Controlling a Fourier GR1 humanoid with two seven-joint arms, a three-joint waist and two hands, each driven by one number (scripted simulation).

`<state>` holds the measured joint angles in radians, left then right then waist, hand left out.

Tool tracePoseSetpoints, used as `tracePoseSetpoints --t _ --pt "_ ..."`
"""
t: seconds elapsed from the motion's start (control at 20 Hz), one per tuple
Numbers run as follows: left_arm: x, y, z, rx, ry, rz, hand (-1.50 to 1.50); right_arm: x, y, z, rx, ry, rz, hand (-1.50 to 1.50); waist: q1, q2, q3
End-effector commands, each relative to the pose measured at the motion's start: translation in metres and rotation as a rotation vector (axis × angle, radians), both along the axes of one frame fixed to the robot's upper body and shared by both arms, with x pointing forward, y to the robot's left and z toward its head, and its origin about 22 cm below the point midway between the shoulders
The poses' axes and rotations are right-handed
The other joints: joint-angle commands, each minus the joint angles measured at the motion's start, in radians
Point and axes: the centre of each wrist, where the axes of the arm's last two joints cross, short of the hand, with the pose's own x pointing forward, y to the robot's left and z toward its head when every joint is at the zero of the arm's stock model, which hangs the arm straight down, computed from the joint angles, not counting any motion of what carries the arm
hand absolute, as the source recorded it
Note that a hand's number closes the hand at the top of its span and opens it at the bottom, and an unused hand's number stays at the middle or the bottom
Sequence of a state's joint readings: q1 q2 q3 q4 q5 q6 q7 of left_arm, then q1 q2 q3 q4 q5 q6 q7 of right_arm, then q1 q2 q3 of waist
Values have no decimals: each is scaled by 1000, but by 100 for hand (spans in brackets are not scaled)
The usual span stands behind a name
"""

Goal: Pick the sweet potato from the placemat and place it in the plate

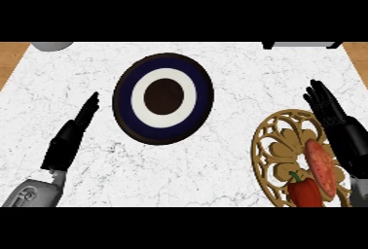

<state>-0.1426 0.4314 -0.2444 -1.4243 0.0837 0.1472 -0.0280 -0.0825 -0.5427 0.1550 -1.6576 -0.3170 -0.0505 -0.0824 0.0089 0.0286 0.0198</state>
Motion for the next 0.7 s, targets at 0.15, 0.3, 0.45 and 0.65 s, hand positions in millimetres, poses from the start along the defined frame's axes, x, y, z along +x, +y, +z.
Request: tracePoseSetpoints --t 0.15,0.3,0.45,0.65 --pt "-13 42 -3 107 -52 147 0 4 -24 2 547 18 -78 -150 1 -31 -16" --pt "-27 53 -12 104 -14 183 0 -11 -89 17 58 38 -394 -150 -4 -29 -25" --pt "-55 68 -20 122 -20 218 0 -29 -59 6 402 -138 -561 -150 -12 -41 -21" --pt "-49 76 -25 115 -18 222 0 -63 -56 -1 521 -225 -663 -150 -31 -34 -21"
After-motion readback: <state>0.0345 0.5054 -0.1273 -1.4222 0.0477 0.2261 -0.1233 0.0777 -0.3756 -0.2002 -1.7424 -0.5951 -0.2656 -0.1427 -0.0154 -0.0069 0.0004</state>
